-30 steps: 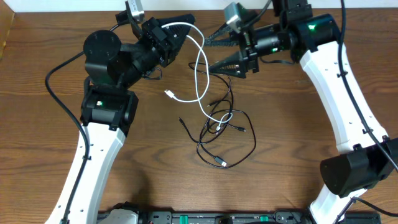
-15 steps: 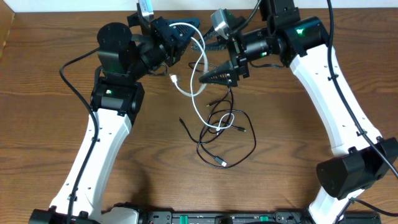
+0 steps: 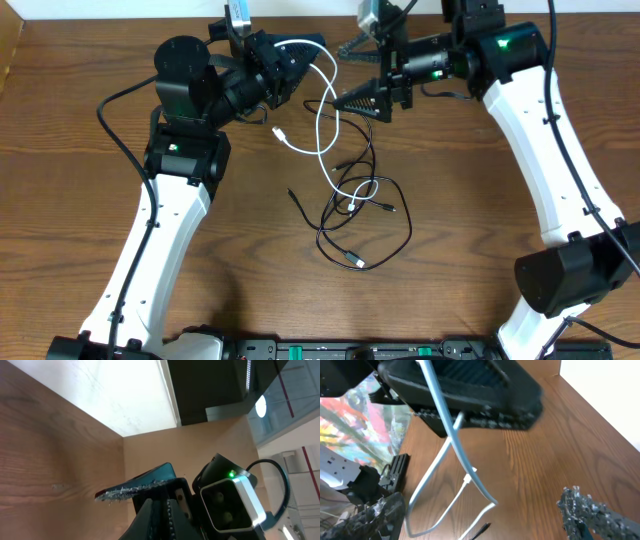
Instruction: Untangle cables
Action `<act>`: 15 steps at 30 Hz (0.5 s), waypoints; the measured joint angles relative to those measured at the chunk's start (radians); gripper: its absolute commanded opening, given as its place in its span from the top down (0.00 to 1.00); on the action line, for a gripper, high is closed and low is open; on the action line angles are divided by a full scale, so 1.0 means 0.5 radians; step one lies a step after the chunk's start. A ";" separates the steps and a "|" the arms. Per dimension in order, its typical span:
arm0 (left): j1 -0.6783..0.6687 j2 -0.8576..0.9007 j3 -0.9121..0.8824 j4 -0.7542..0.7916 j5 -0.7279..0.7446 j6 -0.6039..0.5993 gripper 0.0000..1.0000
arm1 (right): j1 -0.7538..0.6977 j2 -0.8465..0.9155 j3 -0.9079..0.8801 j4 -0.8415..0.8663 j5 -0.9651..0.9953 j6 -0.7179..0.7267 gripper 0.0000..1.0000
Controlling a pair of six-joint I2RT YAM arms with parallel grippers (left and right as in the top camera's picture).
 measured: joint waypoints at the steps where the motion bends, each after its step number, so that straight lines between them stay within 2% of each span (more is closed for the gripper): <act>1: 0.001 0.000 0.000 0.000 -0.006 0.000 0.92 | 0.011 -0.001 0.000 0.012 -0.001 0.005 0.04; 4: 0.001 0.000 0.000 0.000 -0.006 -0.006 0.93 | 0.055 0.000 0.000 0.047 -0.001 0.008 0.09; 6: 0.000 0.000 0.000 0.000 -0.006 -0.015 0.93 | 0.094 0.000 0.000 0.070 -0.003 0.005 0.18; 9: 0.000 0.000 0.000 0.009 -0.007 -0.053 0.93 | 0.132 0.000 0.000 0.072 -0.007 0.005 0.43; 13: 0.000 0.000 0.000 0.047 -0.022 -0.068 0.93 | 0.148 0.000 0.000 0.032 -0.005 0.005 0.97; 15: 0.000 0.000 0.000 0.044 -0.054 -0.069 0.92 | 0.146 0.000 0.000 0.008 0.010 0.027 0.99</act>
